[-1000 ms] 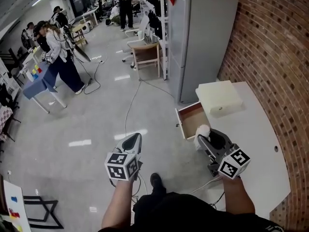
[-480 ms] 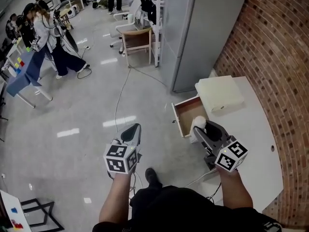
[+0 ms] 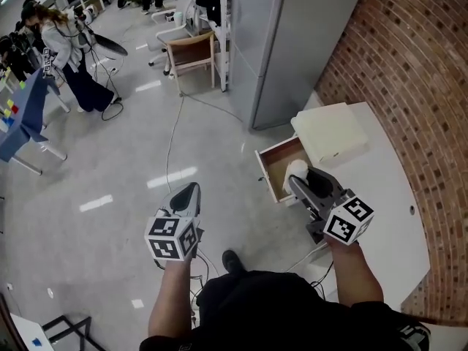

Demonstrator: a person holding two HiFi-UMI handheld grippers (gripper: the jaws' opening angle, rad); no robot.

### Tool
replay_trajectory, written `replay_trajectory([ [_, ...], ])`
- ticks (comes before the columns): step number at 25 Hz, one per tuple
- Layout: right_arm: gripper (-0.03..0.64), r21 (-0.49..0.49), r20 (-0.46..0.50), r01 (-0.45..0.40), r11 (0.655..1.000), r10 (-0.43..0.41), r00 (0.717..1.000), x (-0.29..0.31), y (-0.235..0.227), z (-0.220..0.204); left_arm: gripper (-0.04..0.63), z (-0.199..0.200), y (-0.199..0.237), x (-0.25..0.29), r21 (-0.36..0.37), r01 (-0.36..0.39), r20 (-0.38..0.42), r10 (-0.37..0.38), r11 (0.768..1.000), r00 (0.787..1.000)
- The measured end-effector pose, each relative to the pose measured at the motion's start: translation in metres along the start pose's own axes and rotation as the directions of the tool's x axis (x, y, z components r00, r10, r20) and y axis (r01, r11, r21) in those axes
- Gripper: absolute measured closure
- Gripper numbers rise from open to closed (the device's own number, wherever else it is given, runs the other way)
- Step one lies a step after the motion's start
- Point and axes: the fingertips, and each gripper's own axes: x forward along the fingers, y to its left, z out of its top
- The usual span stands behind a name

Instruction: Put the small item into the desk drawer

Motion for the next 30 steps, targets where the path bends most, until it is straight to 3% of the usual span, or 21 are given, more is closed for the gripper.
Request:
replay_trajectory([
  [15, 0.457, 0.065, -0.003, 0.09, 0.994, -0.09, 0.996, 0.017, -0.039, -0.015, 0.583, 0.003, -0.008, 0.047, 0.015, 0.098, -0.048, -0.097, 0.995, 0.994],
  [30, 0.457, 0.164, -0.03, 0.148, 0.975, -0.145, 0.989, 0.073, -0.2, -0.027, 0.583, 0.058, -0.024, 0.198, 0.1, 0.147, -0.139, -0.133, 0.984, 0.981],
])
